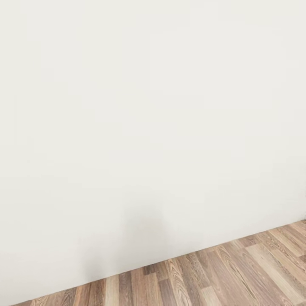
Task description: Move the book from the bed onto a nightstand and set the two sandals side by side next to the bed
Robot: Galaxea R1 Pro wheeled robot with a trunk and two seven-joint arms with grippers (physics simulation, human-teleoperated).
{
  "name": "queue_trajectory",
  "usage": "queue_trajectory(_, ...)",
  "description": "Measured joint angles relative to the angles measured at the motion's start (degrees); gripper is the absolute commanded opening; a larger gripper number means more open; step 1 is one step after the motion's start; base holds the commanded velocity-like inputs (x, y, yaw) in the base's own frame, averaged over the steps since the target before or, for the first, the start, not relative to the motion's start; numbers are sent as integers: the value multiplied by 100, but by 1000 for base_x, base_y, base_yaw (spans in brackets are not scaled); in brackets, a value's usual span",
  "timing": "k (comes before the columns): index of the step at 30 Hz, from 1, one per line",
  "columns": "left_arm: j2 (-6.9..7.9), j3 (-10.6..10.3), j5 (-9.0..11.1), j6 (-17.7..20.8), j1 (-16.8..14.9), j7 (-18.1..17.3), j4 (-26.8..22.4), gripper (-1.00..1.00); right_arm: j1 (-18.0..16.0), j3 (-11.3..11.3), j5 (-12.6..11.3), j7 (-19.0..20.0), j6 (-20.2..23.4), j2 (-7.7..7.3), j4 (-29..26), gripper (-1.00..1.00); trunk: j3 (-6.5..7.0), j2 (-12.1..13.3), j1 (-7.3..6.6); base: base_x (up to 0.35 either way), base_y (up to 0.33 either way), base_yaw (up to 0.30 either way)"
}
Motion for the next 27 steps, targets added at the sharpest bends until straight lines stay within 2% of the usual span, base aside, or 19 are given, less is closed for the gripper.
queue_trajectory(11, 0, 1, 0, 0, 0, 1, 0, 100, 0, 0, 0, 0, 0, 4, 5, 100, 0, 0, 0, 0, 0, -61)
queue_trajectory(27, 0, 1, 0, 0, 0, 2, 0, 100, 0, 0, -3, 0, 0, 7, 7, 100, 0, 0, 0, 0, 0, -11)
